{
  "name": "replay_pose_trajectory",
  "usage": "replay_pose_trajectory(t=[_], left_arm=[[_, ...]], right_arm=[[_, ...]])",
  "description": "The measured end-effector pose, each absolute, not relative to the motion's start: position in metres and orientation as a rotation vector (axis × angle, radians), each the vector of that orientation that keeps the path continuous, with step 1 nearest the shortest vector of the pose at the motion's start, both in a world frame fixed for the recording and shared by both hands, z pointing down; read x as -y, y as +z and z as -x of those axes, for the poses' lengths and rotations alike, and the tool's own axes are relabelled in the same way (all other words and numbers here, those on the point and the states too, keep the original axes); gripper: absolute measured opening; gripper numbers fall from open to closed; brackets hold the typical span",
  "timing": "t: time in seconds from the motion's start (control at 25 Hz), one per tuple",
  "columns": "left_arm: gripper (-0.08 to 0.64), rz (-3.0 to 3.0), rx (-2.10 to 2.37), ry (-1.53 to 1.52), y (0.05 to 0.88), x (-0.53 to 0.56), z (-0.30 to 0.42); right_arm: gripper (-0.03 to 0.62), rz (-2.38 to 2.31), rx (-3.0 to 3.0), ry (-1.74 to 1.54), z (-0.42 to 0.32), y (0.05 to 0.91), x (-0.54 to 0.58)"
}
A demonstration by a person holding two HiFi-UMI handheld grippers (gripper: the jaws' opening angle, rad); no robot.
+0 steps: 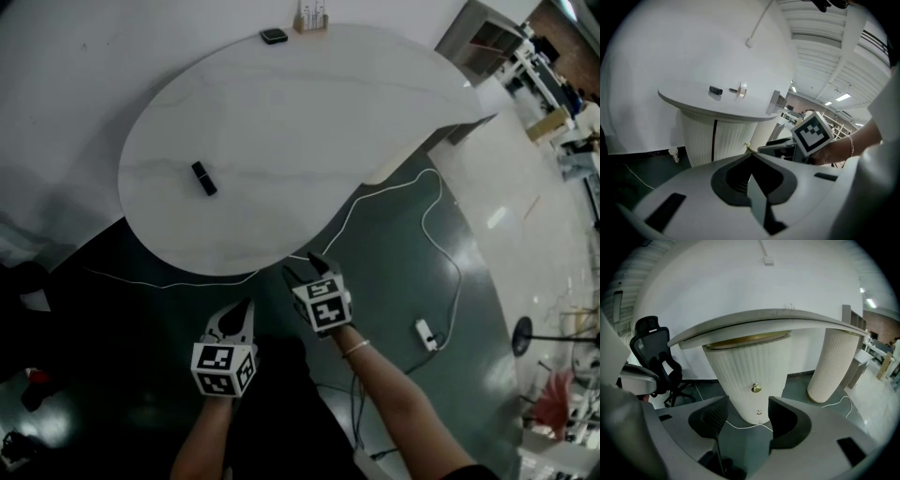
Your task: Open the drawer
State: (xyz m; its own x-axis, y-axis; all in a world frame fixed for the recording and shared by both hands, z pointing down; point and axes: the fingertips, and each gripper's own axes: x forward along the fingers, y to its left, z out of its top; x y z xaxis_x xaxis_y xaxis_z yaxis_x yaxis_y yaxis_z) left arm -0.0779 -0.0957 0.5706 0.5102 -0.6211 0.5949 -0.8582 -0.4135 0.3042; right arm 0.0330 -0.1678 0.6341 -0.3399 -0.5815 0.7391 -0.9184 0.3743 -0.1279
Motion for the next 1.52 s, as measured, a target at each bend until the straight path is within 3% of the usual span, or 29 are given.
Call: replay_pose_trajectory(t=[1.16, 1.36, 1.52], left_arm=[[0.003, -2.137, 1.356, 0.423, 0.645, 0.118, 0.072], [0.003, -2.135, 1.36, 0.412, 0.645, 0.121, 0.075], [0.003, -2.129, 1.358, 0.402, 0.646, 0.123, 0.077]], right_arm=[[0.239, -1.264, 2.22, 0.425, -0.008, 0.681, 0.235], [0.16, -1.304, 2.217, 0.403, -0.009, 0.677, 0.241], [0.146, -1.302, 2.212, 0.391, -0.009, 0.678, 0.242]])
